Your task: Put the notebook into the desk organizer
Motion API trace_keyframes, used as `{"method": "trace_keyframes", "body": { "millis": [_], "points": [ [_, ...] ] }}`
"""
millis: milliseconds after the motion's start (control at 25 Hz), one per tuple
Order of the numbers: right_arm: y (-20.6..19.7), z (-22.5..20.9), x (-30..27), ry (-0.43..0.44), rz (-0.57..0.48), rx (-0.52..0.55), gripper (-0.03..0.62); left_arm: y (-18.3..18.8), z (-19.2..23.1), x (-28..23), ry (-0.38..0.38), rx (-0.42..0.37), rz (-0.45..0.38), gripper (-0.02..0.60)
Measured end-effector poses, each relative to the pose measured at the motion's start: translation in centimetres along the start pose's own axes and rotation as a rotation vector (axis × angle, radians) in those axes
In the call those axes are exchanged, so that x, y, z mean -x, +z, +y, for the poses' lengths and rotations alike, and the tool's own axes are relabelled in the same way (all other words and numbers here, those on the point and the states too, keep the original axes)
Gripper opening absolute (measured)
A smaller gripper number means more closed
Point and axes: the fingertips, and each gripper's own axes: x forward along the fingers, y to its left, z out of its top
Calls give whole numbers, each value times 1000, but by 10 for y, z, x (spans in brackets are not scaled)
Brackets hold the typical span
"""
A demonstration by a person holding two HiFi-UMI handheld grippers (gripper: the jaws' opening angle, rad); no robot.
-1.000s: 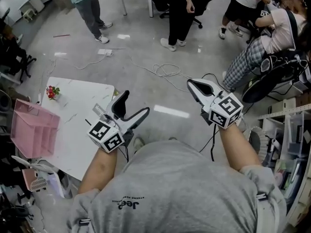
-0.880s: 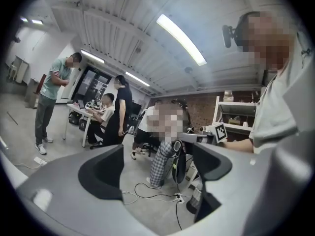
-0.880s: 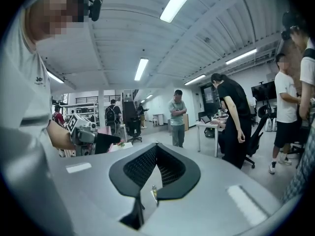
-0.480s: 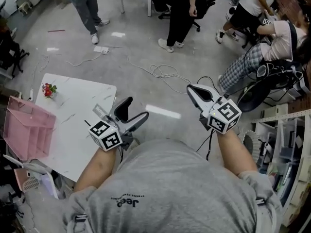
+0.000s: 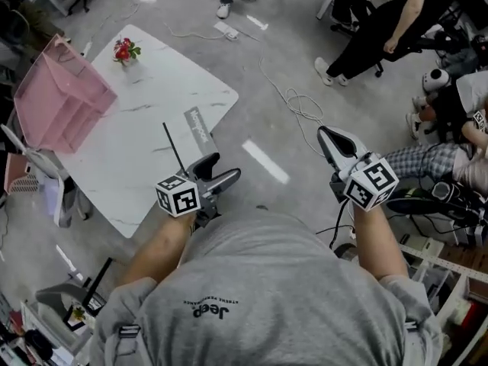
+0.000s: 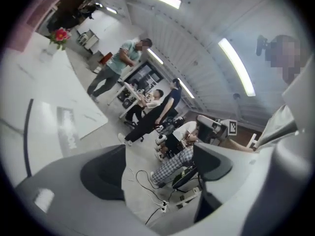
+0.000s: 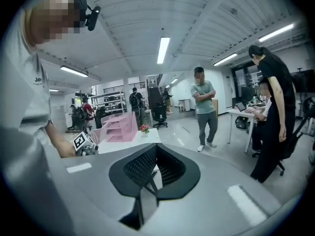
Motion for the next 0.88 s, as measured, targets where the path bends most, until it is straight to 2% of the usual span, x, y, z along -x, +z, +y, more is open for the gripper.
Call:
{"method": "trace_keyframes", "body": {
  "millis": [120,240,360,480,600,800,880],
  "points": [
    [-3,17,-31,52,36,8,3,-25,46,23,70,140,-30,474],
    [-11,32,-55,101,66,16,3,-55,83,35,108,277,-41,474],
    [-20,46,-72,130,101,20,3,-79,110,39,105,447,-78,474],
    [-27,50,-82,138,133,19,3,-79,140,43,93,573,-172,474],
    [-34,50,-87,136,156,13,3,-72,166,51,101,626,-233,474],
    [-43,49,-91,125,185,5,3,-69,190,50,100,672,-241,472],
    [-45,50,-92,122,194,4,3,-68,195,46,105,669,-243,468]
  ]
}}
